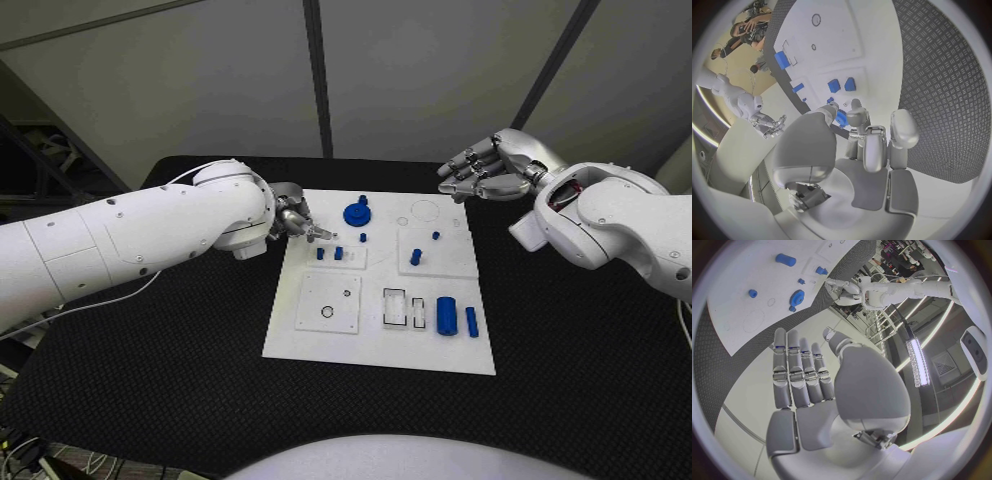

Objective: Assemble the parts on the task board

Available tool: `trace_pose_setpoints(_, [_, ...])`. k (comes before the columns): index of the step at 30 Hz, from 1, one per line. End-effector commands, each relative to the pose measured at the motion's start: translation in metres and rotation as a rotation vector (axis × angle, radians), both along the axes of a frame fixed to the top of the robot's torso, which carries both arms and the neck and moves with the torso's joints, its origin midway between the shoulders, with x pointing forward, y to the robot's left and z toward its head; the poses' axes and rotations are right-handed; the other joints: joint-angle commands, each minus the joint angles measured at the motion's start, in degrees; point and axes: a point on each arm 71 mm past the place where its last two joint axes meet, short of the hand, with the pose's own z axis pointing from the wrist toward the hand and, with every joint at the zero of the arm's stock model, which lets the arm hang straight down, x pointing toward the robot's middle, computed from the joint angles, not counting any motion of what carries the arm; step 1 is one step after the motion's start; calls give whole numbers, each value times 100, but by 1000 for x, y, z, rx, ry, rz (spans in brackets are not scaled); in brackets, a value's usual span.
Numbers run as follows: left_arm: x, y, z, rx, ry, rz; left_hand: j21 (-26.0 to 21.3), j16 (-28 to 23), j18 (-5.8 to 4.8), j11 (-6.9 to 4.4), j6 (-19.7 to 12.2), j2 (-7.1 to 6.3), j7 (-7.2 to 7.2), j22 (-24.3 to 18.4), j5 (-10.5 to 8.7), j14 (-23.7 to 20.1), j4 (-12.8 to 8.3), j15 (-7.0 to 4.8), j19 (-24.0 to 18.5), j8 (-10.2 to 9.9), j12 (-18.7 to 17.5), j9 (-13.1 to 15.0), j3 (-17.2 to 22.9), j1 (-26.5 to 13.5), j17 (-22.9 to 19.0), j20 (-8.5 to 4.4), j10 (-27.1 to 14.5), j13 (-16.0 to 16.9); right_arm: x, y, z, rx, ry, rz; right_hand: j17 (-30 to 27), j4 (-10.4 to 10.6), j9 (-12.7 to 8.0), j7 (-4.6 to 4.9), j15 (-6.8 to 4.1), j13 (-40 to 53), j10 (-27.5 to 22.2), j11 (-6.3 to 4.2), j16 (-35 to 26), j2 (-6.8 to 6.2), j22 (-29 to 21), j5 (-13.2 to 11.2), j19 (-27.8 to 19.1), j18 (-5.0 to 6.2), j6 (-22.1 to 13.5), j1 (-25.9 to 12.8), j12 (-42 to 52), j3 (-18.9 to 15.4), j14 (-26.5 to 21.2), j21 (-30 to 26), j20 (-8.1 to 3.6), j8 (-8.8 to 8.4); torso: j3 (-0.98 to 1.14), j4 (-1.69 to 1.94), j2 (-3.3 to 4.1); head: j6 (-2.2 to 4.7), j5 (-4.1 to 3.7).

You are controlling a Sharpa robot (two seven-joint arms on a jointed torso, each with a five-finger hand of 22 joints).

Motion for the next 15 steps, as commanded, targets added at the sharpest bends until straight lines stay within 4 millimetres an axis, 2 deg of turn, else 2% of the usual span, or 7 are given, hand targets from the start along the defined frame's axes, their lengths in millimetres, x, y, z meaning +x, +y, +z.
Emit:
trace_pose_setpoints(1, [2,1,7,-81,-27,35,-53,-47,-28,8,-85,-60,21,-46,-24,506,0,40,-61,-64,-245,-33,-79,-8,1025,5,-89,-130,0,1,2,2,-8,6,-6,-11,6,5,5,-5,-31,8,-27,41,-6,32,3,50,-25,-34,-16,-36,-38,-38,33,-27,9,-1,0,3,3])
trace_pose_setpoints(6, [4,3,14,-131,-55,46,-441,-313,69,95,-254,31,117,-457,-17,403,-13,113,-366,-280,-1313,-268,-454,169,668,73,-420,-734,0,0,2,2,-9,5,-6,-11,6,5,5,-5,-31,8,-27,41,-6,32,3,50,-25,-34,-16,-36,-38,-38,33,-27,5,-3,-2,8,-3])
trace_pose_setpoints(7, [5,2,15,-145,-61,44,-690,-481,126,141,-363,73,176,-723,-15,329,-35,148,-570,-360,-1852,-404,-470,321,457,102,-628,-1038,0,0,2,2,-9,5,-6,-11,6,5,5,-5,-31,8,-27,41,-6,32,3,50,-25,-34,-16,-36,-38,-38,33,-27,5,-2,1,19,-10])
trace_pose_setpoints(9, [6,0,16,-170,-74,33,-1098,-757,217,217,-530,119,246,-1145,-8,195,-62,208,-907,-344,-2060,-626,-453,536,124,140,-800,-1191,0,0,2,2,-9,4,-6,-11,6,5,5,-5,-31,8,-27,41,-6,32,3,50,-25,-34,-16,-36,-38,-38,33,-27,4,-2,1,20,-12])
trace_pose_setpoints(10, [7,-3,18,-191,-88,19,-1579,-1142,275,283,-566,177,323,-1602,-7,-9,-83,262,-1293,-402,-2254,-926,-417,778,-309,229,-945,-1381,0,0,2,2,-9,4,-6,-11,6,5,5,-5,-31,8,-27,41,-6,32,3,50,-25,-34,-16,-36,-38,-38,33,-27,4,-2,0,26,-17])
trace_pose_setpoints(12, [8,-10,20,-229,-118,-16,-1995,-1650,385,330,-657,244,374,-1996,-1,-276,-256,306,-1622,-417,-2463,-1180,-252,1204,-895,235,-1131,-1570,0,0,2,2,-9,5,-14,-6,6,6,7,-11,-34,9,-28,41,-17,33,8,50,-28,-37,-16,-44,-42,-53,35,-28,2,-4,2,36,-21])
trace_pose_setpoints(15, [8,-26,22,-306,-192,-107,-2652,-3745,329,598,-688,180,557,-2323,34,-1649,-685,517,-2116,-410,-3266,-2103,206,2051,-2985,436,-1476,-2590,0,1,2,3,-10,7,-16,-8,7,5,6,-12,-35,9,-28,41,-20,34,10,50,-28,-32,-15,-44,-43,-56,36,-28,3,-9,6,62,-38])
